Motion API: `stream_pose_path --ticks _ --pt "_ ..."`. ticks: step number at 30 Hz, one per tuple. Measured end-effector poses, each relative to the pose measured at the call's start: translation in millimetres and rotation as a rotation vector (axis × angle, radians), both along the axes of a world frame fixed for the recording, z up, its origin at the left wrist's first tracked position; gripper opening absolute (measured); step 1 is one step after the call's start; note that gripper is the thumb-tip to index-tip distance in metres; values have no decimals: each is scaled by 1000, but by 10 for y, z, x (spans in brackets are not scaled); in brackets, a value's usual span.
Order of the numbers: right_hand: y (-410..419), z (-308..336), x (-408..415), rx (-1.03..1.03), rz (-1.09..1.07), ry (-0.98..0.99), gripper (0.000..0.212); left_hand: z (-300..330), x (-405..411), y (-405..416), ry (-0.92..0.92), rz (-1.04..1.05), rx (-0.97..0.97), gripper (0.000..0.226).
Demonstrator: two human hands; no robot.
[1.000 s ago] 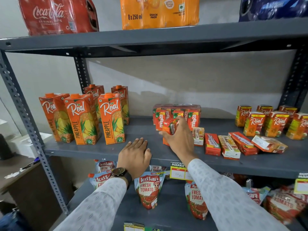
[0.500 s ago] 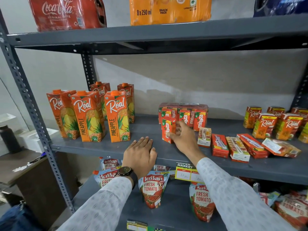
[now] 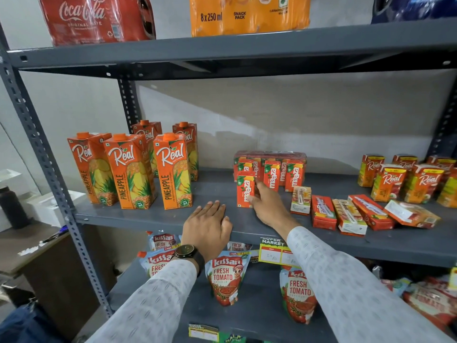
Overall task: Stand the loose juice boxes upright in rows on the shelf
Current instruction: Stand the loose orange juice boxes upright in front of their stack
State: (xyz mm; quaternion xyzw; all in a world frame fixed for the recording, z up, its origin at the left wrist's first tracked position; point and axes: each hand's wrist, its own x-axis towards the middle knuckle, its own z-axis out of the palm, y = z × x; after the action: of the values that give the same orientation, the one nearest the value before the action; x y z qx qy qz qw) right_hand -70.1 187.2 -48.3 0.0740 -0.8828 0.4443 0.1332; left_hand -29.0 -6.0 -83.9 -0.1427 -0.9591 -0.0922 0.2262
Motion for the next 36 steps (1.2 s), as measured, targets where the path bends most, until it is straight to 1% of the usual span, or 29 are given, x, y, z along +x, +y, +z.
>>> stream_pose_path --ticks 2,3,4,5,6,7,8,9,12,13,15,18,23,27,30,32,34,36 --pt "-31 7 102 17 -60 78 67 -6 -11 -4 -1 -3 -2 56" --pt "-38 14 158 19 -119 170 69 -7 -19 -14 -3 -2 -3 55" --pt "-10 12 218 51 -191 296 64 -8 -15 -12 -5 -2 -5 54" --pt "44 19 267 146 -271 425 55 -3 -11 -7 -7 -1 -4 54" --pt "113 30 299 304 -362 513 46 -2 -15 -12 -8 2 -4 53" --pt "206 53 336 483 -466 544 39 2 -13 -7 -9 2 -3 53" --pt "303 82 361 637 -568 520 34 1 -12 -5 -11 1 -2 53" --pt "397 116 376 746 -646 446 34 -2 -12 -8 -13 2 -5 53" --pt "612 185 430 909 -769 86 51 -7 -5 -11 -22 6 -6 54" --pt "663 175 437 937 -779 14 57 -4 -3 -7 -23 7 -3 54" --pt "697 123 445 960 -751 -36 58 -1 -3 -2 -28 5 -1 54" --pt "632 81 476 923 -682 -25 46 0 -3 4 -33 4 -2 56" --pt "627 201 526 850 -583 -19 57 -6 -6 0 -30 12 -4 57" --pt "675 240 612 957 -581 -151 68 4 9 4 -33 8 -1 63" --pt "689 274 620 908 -526 -211 66 0 5 -1 -35 7 -3 59" --pt "709 333 629 857 -487 -201 66 -5 -5 -4 -39 7 -6 55" --pt "725 438 631 809 -444 -140 69 -7 -13 -5 -43 6 -8 55" --pt "729 570 612 719 -393 -68 68 -6 -23 -8 -44 4 -5 56"
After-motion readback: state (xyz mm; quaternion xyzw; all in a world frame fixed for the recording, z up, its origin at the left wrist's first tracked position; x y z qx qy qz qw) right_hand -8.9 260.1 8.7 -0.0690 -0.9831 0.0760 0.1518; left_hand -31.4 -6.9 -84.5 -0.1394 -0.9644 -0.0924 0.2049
